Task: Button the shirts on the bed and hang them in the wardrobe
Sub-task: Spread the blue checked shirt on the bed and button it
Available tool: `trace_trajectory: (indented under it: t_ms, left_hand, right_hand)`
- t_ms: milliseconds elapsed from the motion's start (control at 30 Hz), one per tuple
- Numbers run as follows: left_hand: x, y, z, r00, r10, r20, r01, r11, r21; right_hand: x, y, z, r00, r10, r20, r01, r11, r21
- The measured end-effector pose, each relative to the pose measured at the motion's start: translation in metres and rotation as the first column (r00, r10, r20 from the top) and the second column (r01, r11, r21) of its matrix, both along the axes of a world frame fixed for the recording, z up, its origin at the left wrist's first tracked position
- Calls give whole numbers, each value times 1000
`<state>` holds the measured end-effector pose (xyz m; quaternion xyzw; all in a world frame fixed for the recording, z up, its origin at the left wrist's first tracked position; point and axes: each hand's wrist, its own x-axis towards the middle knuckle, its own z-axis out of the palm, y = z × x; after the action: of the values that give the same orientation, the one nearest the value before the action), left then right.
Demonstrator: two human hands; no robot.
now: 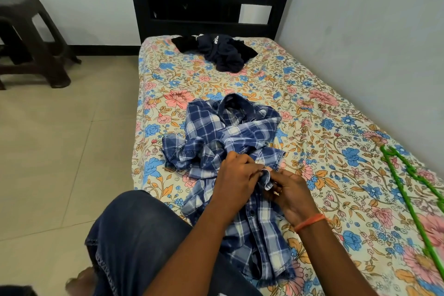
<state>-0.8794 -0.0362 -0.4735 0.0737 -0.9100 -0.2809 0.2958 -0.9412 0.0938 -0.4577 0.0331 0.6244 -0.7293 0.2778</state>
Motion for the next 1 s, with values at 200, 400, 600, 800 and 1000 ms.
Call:
trace_trajectory:
  t_ms: [200, 400, 600, 800, 1000]
  left_hand:
    - [0, 2, 1, 998, -57, 8, 57, 998, 38]
    - [-1, 2, 3, 996, -65, 69, 56, 991, 123]
    - [0, -6, 8, 994, -85, 66, 65, 964, 259]
    - [-1, -6, 5, 988, -104, 111, 66, 950, 307]
    - [4, -9, 10, 965, -160, 208, 20, 834, 551]
  right_hand:
    - [-3, 3, 6, 995, 54, -90, -53, 999, 9]
    - [-3, 2, 6, 969, 138, -204, -115, 986, 117]
    - [-4, 9, 4, 881, 269, -388, -205, 958, 198]
    - [-20, 17, 0, 680, 490, -546, -242, 852, 464]
    - [-16, 13, -9, 516, 563, -645, -174, 807, 565]
